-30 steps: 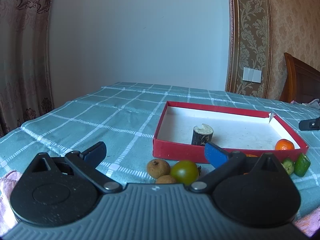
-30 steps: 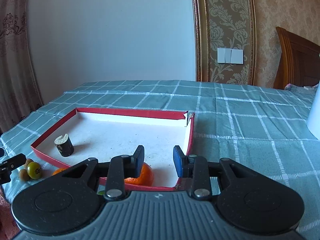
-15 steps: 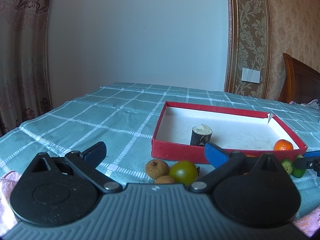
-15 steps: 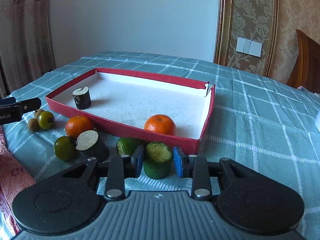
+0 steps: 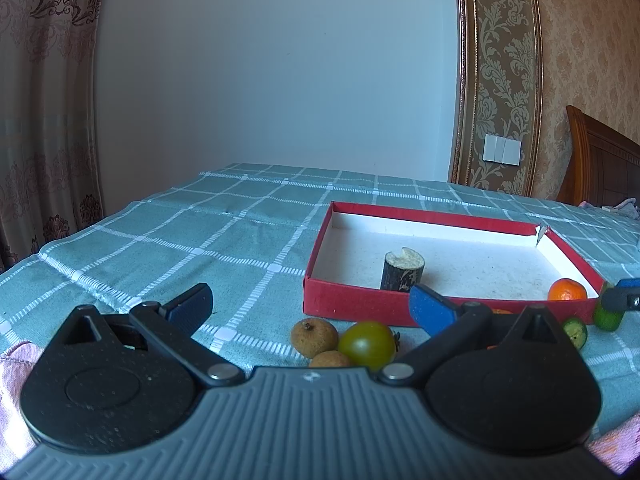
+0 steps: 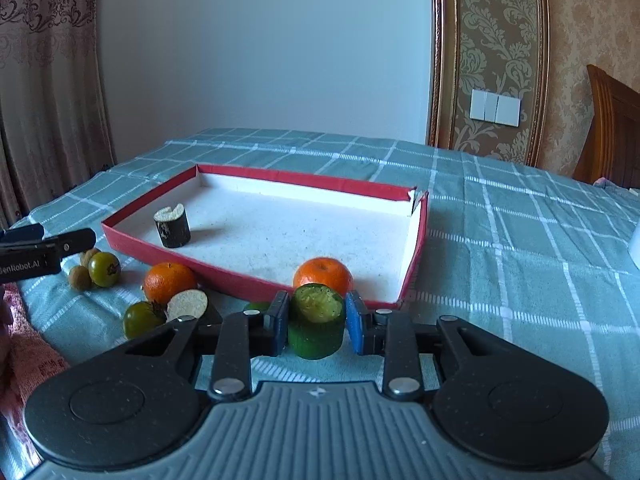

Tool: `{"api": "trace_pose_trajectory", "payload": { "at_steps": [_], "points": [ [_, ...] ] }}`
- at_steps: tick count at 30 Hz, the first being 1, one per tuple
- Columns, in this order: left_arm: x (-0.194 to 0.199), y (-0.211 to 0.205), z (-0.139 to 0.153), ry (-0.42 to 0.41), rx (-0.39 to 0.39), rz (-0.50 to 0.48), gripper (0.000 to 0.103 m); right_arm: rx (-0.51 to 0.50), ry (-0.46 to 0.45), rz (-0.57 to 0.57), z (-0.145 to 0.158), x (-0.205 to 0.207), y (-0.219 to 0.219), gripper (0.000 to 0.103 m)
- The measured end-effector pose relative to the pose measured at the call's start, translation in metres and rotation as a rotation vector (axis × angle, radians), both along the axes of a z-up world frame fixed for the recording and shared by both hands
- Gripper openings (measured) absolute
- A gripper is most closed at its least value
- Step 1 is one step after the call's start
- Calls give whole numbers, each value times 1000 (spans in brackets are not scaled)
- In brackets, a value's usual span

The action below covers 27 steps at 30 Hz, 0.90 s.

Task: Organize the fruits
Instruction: 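Carry the lime piece into the red tray and open the right gripper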

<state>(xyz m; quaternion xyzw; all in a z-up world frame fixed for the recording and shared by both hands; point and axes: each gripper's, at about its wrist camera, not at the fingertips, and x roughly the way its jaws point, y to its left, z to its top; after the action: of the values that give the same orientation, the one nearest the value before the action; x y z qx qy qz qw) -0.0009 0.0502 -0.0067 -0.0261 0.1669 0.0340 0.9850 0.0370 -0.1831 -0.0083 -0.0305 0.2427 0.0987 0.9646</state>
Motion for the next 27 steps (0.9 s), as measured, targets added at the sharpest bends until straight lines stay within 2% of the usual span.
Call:
{"api": "trace_pose_trajectory", "payload": {
  "at_steps": [5, 8, 12, 19, 23, 24, 25, 27],
  "points": [
    [-1, 1, 0, 1, 1, 2, 103, 4, -77, -40, 25, 15, -4, 29],
    [0, 1, -1, 4, -1, 3, 103, 38, -76, -72, 31, 37, -14, 30],
    [1, 2, 0, 6, -6, 1, 103, 94, -38, -124, 27, 53, -25, 30],
    [2, 1, 0, 11, 0, -5, 103, 210, -71, -176, 12, 34, -44, 30],
    [3, 0, 0, 18, 3, -6, 103, 210, -109, -266, -2, 22, -52, 32],
    [3, 0, 0, 19, 4, -6, 103, 215, -108, -284, -6, 21, -54, 39],
    [3, -1, 0, 20, 5, -6, 103, 225, -101, -297, -9, 21, -57, 53],
    [4, -1, 0, 25, 7, -7, 103, 228, -103, -324, -13, 21, -60, 65]
  ]
}}
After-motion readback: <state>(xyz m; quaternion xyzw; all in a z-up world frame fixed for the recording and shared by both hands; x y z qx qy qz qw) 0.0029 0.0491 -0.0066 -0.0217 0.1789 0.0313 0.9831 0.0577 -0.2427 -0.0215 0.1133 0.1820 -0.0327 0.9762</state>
